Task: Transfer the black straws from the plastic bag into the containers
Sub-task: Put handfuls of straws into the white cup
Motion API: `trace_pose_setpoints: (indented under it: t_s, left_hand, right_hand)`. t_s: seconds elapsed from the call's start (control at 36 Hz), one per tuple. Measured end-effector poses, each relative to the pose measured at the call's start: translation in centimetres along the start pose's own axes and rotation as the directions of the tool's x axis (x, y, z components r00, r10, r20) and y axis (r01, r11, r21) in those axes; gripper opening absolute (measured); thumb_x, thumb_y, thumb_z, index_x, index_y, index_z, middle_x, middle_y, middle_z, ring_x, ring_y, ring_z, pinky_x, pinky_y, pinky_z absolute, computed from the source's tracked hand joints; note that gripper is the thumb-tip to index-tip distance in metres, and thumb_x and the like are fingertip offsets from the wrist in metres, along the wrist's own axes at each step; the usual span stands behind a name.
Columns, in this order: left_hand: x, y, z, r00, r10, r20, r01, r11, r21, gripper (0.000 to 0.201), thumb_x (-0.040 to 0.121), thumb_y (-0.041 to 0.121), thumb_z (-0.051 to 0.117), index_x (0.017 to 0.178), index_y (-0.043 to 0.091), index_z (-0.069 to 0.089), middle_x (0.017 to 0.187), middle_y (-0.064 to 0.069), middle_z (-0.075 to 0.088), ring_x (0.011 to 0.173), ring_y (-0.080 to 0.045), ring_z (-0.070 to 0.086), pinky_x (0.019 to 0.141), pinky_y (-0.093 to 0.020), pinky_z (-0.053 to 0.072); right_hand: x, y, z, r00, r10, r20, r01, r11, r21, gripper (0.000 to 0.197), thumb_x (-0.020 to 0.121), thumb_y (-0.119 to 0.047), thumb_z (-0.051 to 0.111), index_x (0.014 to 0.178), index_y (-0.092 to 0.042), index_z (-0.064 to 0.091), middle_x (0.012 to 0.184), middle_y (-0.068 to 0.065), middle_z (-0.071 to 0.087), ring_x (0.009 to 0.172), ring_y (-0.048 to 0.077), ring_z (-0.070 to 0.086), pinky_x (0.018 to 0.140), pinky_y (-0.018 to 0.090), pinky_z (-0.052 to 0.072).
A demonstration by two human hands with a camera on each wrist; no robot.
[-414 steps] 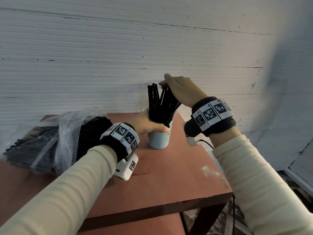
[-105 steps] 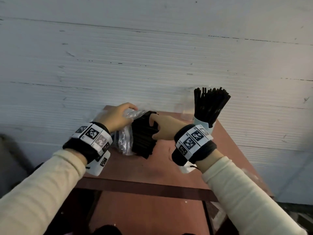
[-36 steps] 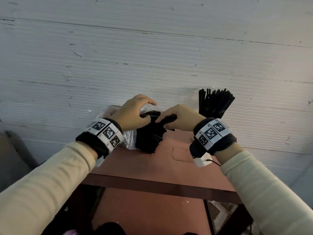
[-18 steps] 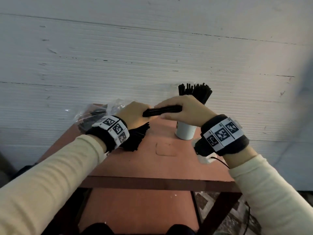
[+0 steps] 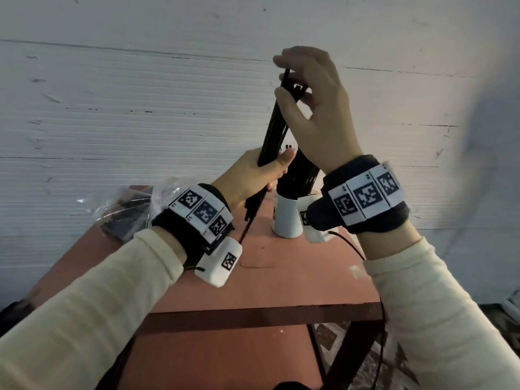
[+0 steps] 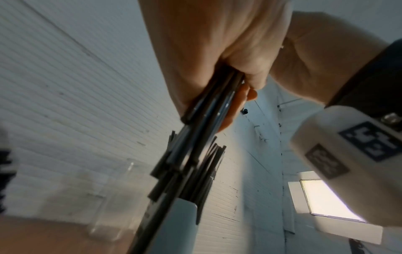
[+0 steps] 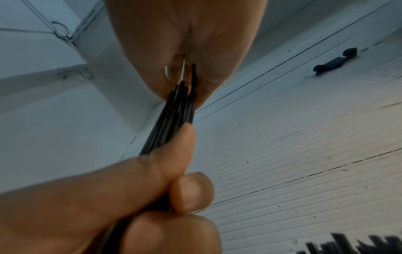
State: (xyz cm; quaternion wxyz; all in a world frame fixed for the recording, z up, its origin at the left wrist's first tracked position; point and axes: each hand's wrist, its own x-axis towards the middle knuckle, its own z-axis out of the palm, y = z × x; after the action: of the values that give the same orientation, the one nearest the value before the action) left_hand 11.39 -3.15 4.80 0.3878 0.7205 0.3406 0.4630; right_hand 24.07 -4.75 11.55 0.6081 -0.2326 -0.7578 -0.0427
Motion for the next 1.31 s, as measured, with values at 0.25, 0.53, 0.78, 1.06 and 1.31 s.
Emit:
trace_pose_setpoints:
  t_s: [0.25,0.53,0.78,1.06,1.31]
  left_hand:
    - [-0.6,-5.4,1.6,0.982,-0.177,-0.059,0.175,0.984,-0.037,0.009,0.09,0.023,0.07,0.095,0.016,0.069,0.087,-0.008,0.07,0.079,-0.014,0.065,0.089,-0.03,0.052]
    - [-0.4,-6.0,0.7,0.974,-0.21,-0.084,0.206,0.977,-0.06,0.006,0.088,0.019,0.071,0.093,0.017,0.068,0.096,-0.002,0.071,0.083,-0.015,0.07,0.086,-0.029,0.053]
    - [-1.8,-8.2,-0.2,0.918,-0.359,0.17,0.35,0.933,0.084,0.009,0.085,0.009,0.074,0.082,0.014,0.067,0.083,-0.008,0.066,0.086,-0.02,0.065,0.096,-0.034,0.048]
    - [-1.6,-8.6,-0.4,0.847,-0.523,0.094,0.509,0.85,0.137,0.005,0.084,0.01,0.074,0.086,0.014,0.073,0.097,0.0,0.072,0.106,-0.017,0.064,0.107,-0.035,0.043]
    - [-2.2,-8.3,-0.3,0.77,-0.62,0.151,0.575,0.777,0.256,0.045,0.082,0.058,0.068,0.098,0.017,0.076,0.11,0.007,0.072,0.122,-0.021,0.056,0.094,-0.028,0.033]
  right_hand:
    - [-2.9,2.2,1.1,0.956,0.119,0.268,-0.08,0.985,-0.152,0.025,0.092,-0.011,0.054,0.114,-0.009,0.067,0.11,-0.001,0.065,0.1,0.001,0.056,0.088,0.005,0.04]
    - [-3.5,2.8,1.3,0.92,0.179,0.349,-0.114,0.973,-0.198,0.036,0.095,-0.031,0.056,0.13,-0.02,0.057,0.133,-0.002,0.054,0.127,0.012,0.046,0.108,0.023,0.031]
    - [-6.0,3.6,2.7,0.823,0.262,0.505,-0.181,0.962,-0.204,0.04,0.092,-0.023,0.061,0.131,-0.015,0.054,0.115,-0.001,0.063,0.101,0.007,0.056,0.085,0.017,0.044]
    - [-5.7,4.1,3.6,0.86,0.255,0.441,-0.192,0.964,-0.184,0.014,0.087,-0.015,0.063,0.099,-0.011,0.068,0.095,-0.001,0.065,0.091,0.011,0.058,0.083,0.02,0.044]
    - [-6.1,3.7,3.6,0.911,0.208,0.356,-0.183,0.978,-0.103,0.016,0.088,-0.015,0.065,0.102,-0.012,0.071,0.101,-0.002,0.068,0.093,0.003,0.058,0.083,0.005,0.039]
